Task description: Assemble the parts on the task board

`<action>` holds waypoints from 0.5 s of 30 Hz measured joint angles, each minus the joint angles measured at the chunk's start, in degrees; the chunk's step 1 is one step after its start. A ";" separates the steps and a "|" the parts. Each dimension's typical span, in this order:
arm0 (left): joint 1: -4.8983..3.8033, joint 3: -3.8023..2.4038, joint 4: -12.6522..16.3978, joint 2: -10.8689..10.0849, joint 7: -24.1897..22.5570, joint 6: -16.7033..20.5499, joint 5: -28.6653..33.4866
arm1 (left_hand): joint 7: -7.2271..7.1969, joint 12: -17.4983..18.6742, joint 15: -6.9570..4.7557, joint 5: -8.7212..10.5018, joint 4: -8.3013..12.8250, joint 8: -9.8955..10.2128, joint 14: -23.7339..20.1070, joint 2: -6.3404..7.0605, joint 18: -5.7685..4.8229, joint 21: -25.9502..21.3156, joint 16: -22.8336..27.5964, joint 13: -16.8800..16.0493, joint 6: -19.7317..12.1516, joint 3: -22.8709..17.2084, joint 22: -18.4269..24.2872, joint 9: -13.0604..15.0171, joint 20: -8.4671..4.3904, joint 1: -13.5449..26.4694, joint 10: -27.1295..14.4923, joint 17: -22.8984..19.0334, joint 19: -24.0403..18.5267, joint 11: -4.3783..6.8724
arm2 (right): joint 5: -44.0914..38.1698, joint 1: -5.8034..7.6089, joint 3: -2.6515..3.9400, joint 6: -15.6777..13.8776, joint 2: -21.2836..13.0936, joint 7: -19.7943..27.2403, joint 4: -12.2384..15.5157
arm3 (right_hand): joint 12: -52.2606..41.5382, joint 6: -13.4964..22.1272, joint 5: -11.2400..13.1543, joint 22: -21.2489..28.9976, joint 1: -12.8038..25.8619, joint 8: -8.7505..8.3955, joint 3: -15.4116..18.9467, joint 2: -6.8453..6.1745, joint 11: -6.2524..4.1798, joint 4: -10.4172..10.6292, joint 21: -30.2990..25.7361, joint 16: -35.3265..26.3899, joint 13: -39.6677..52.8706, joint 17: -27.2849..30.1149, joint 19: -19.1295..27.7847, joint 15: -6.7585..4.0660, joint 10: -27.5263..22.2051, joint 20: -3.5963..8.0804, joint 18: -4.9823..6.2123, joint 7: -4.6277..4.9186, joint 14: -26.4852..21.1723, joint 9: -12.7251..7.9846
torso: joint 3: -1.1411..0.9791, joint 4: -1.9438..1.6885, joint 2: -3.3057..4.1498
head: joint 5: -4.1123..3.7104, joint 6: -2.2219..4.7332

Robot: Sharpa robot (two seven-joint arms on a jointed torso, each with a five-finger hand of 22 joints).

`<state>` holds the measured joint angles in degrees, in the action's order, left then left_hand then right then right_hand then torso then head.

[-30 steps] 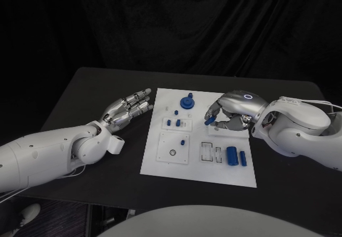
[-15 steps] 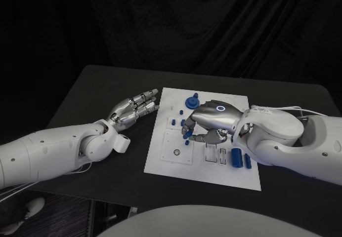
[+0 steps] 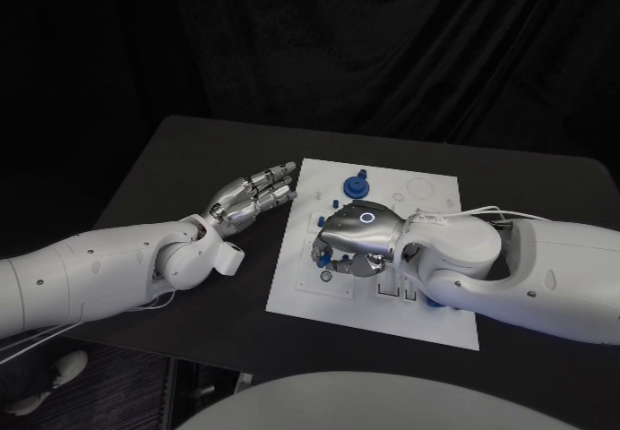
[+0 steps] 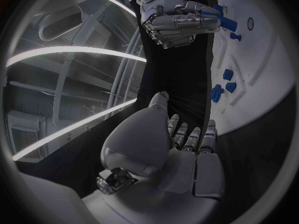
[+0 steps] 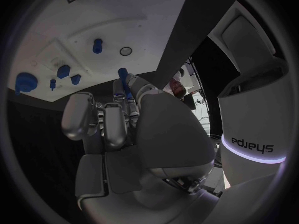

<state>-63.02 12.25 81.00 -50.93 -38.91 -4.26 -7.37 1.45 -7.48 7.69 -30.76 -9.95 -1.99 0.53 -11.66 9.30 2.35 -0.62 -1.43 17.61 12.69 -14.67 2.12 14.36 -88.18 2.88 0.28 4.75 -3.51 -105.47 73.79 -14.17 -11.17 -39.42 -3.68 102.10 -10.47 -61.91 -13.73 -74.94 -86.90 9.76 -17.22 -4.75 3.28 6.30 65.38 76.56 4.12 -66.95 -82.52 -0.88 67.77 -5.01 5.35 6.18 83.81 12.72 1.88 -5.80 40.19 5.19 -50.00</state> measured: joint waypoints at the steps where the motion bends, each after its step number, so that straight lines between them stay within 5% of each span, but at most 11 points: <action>1: 0.01 0.00 -0.01 0.03 0.00 -0.01 0.00 | 0.00 0.00 0.00 0.00 0.00 0.00 0.00 0.00 0.00 0.00 0.00 0.00 0.00 0.00 0.00 0.00 0.00 0.00 0.00 0.00 0.00 0.00 | -0.26 -0.29 0.00 0.32 0.21 -0.01 -0.21 | 0.00 0.00 0.00 0.00 0.00 0.00 0.00 0.00 0.00 0.00 0.00 0.00 0.00 0.02 0.00 0.00 0.00 0.00 0.01 0.00 0.00 0.00 | 0.01 -0.02 0.01 | -0.04 0.00; 15: 0.05 0.01 -0.15 0.15 0.00 -0.18 0.00 | 0.00 0.00 0.00 0.00 0.00 0.00 0.00 -0.17 0.00 0.00 0.00 0.00 0.00 0.00 0.05 -0.01 0.00 0.17 0.00 0.00 0.00 0.00 | -1.70 -2.03 0.03 2.72 0.85 -0.16 -1.27 | 0.07 0.01 0.02 0.01 -0.02 0.02 -0.23 -0.02 0.00 -0.24 0.00 0.00 0.00 0.40 0.00 0.00 0.42 0.00 0.01 0.01 0.00 0.00 | 0.04 0.13 0.16 | 0.16 0.00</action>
<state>-62.96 12.26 80.85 -50.77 -38.91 -4.43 -7.37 1.45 -7.48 7.69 -30.76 -9.95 -1.99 0.53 -11.83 9.30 2.35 -0.62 -1.43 17.61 12.69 -14.62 2.11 14.36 -88.01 2.88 0.28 4.75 -3.51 -107.18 71.76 -14.15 -8.45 -38.57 -3.85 100.83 -10.40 -61.90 -13.72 -74.93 -86.92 9.78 -17.45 -4.78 3.27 6.05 65.38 76.56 4.12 -66.55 -82.52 -0.88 68.19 -5.01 5.37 6.19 83.80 12.72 1.93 -5.67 40.35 5.35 -50.00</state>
